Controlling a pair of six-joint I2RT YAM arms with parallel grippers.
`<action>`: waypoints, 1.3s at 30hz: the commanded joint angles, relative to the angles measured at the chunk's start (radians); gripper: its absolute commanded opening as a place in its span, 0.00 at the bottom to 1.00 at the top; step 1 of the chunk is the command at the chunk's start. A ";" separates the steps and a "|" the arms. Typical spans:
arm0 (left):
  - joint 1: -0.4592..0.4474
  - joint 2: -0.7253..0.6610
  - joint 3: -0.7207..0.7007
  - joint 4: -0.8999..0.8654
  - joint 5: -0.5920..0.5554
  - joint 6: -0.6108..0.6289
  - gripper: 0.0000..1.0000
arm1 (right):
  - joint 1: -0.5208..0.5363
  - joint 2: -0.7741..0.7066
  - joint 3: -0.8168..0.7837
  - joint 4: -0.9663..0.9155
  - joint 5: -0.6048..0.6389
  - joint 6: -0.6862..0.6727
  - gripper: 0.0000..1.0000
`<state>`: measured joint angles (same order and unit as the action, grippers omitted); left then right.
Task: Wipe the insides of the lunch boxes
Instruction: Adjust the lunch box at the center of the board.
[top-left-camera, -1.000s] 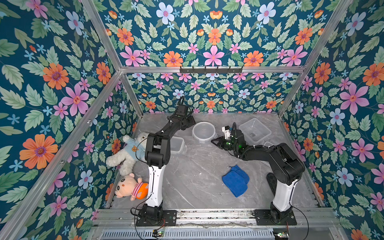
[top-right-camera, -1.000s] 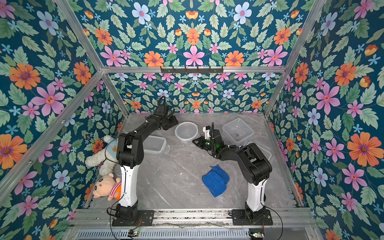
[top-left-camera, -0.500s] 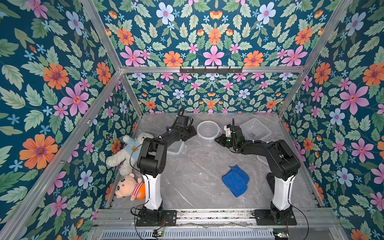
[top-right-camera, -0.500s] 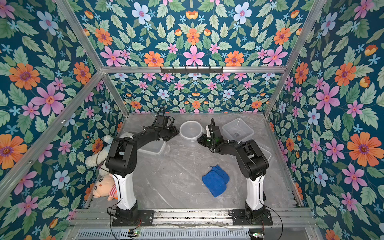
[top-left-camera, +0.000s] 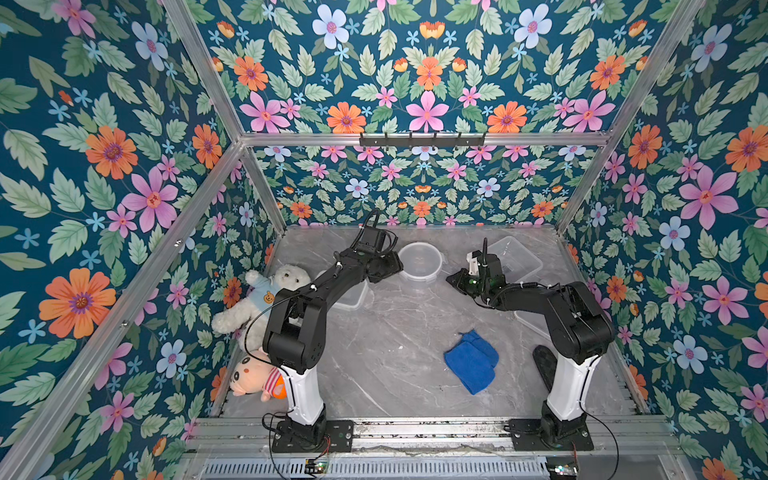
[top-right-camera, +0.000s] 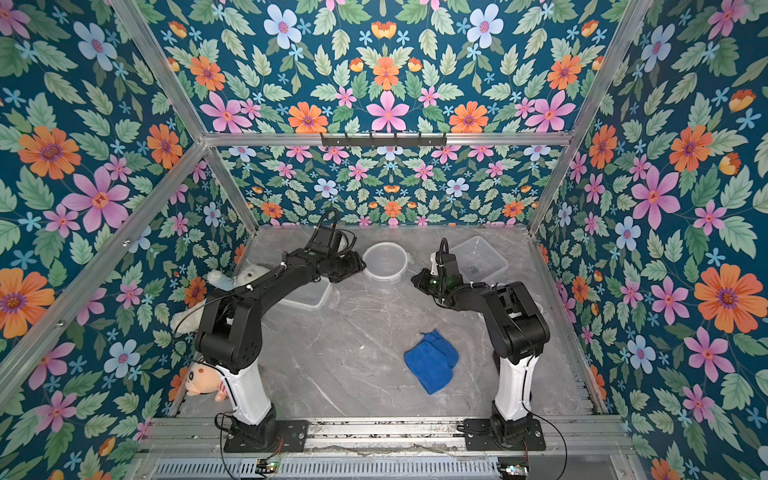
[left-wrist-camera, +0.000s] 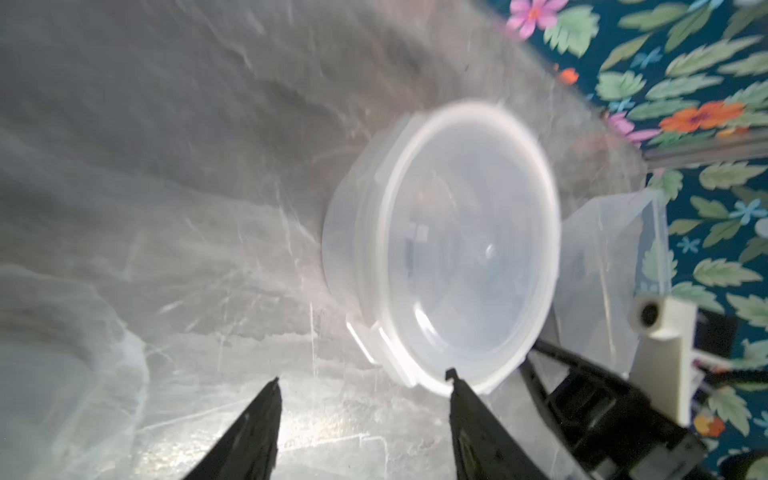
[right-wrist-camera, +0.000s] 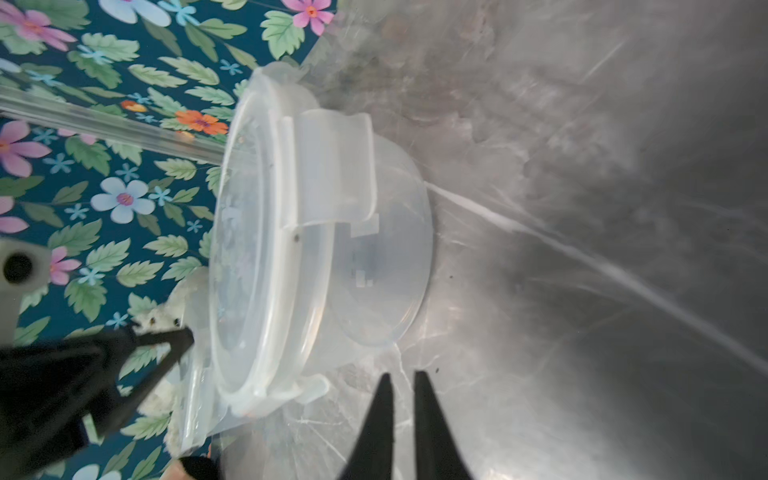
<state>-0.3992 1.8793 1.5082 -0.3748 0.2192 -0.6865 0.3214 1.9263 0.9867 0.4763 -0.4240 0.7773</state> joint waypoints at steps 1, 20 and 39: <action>0.018 0.079 0.133 -0.011 -0.076 0.057 0.66 | 0.003 0.008 -0.014 0.158 -0.052 0.048 0.32; 0.026 0.374 0.371 0.094 0.019 0.012 0.71 | 0.008 0.303 0.521 -0.252 0.024 -0.026 0.23; 0.025 0.075 0.074 0.022 -0.128 -0.006 0.71 | -0.032 0.183 0.279 -0.039 -0.071 -0.018 0.31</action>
<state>-0.3737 1.9663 1.5497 -0.3298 0.1291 -0.7067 0.2962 2.1578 1.3403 0.3382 -0.4789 0.7753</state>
